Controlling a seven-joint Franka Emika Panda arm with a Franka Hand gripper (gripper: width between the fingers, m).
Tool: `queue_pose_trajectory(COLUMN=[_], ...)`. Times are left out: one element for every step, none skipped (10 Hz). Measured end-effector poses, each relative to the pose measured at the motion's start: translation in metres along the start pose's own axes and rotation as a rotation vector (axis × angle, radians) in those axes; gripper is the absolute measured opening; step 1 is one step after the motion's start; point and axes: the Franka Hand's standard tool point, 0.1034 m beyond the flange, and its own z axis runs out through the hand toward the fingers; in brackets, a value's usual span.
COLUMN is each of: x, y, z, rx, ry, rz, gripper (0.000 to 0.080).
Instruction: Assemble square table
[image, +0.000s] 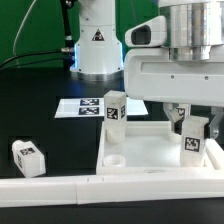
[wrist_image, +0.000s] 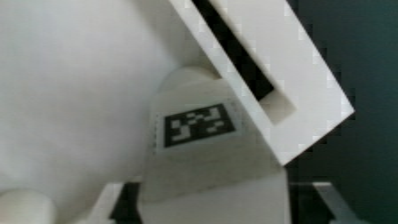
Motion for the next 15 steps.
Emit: queue_pose_trajectory(x=[0.0, 0.001, 0.008, 0.015, 0.021, 0.025, 0.025, 0.025, 0.025, 0.027, 0.036, 0.05, 0.062, 0.07, 0.06], y=[0.0, 0.0, 0.001, 0.003, 0.001, -0.008, -0.008, -0.007, -0.007, -0.005, 0.007, 0.022, 0.035, 0.038, 0.026], z=[0.0, 0.0, -0.008, -0.019, -0.023, -0.022, -0.02, -0.02, -0.02, -0.02, -0.023, -0.03, -0.036, -0.04, -0.037], rx=[0.0, 0.001, 0.011, 0.014, 0.001, 0.004, 0.005, 0.004, 0.004, 0.003, -0.006, -0.011, -0.014, -0.028, -0.034], ry=[0.0, 0.0, 0.004, -0.007, -0.032, -0.022, -0.02, -0.02, -0.02, -0.019, -0.028, -0.037, -0.046, -0.034, -0.014], rz=[-0.001, 0.001, -0.014, -0.008, 0.026, 0.041, 0.034, 0.035, 0.035, 0.03, -0.055, -0.094, -0.175, -0.171, -0.178], gripper=[0.0314, 0.0314, 0.0513, 0.0513, 0.0606, 0.0636, 0.0647, 0.0647, 0.0647, 0.0649, 0.0649, 0.0649, 0.0649, 0.0649, 0.0649])
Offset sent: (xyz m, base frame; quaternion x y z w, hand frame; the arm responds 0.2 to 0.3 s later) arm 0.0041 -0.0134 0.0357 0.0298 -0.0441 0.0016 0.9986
